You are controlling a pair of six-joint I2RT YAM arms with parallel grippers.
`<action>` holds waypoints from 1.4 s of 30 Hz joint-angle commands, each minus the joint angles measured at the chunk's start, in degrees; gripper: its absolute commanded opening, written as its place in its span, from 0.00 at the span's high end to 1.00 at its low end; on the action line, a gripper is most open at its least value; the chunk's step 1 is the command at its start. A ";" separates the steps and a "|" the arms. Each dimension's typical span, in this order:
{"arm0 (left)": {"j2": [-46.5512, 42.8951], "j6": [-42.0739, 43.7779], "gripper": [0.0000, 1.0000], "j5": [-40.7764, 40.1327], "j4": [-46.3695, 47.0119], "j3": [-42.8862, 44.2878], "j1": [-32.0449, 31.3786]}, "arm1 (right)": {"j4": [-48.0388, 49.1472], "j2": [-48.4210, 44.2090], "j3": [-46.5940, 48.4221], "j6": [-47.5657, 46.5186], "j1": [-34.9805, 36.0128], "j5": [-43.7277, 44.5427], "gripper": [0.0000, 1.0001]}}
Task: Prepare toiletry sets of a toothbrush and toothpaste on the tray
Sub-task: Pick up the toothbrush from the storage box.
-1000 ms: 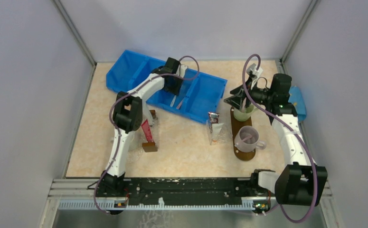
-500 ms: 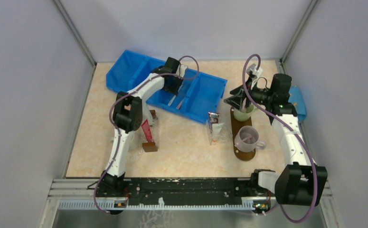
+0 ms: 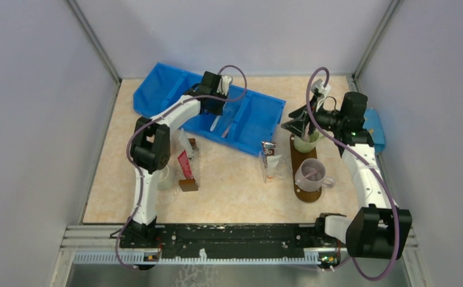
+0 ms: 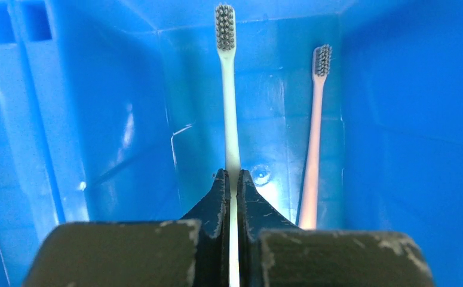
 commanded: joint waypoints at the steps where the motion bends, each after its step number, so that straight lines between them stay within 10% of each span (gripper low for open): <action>1: -3.81 -0.74 1.00 0.78 2.35 -1.19 -0.29 | 3.19 0.00 -0.45 0.54 0.33 -1.47 0.38; 24: -24.60 -6.37 1.00 7.74 28.76 -24.03 -0.30 | 16.79 4.45 -2.50 6.89 8.09 1.70 0.35; 35: -37.51 -11.83 1.00 18.53 47.81 -38.48 -0.28 | 62.00 17.11 -5.44 37.14 12.20 3.57 0.26; 42: -38.25 -15.62 1.00 23.55 52.76 -40.30 -0.27 | 65.34 28.20 1.47 42.21 17.63 7.57 0.19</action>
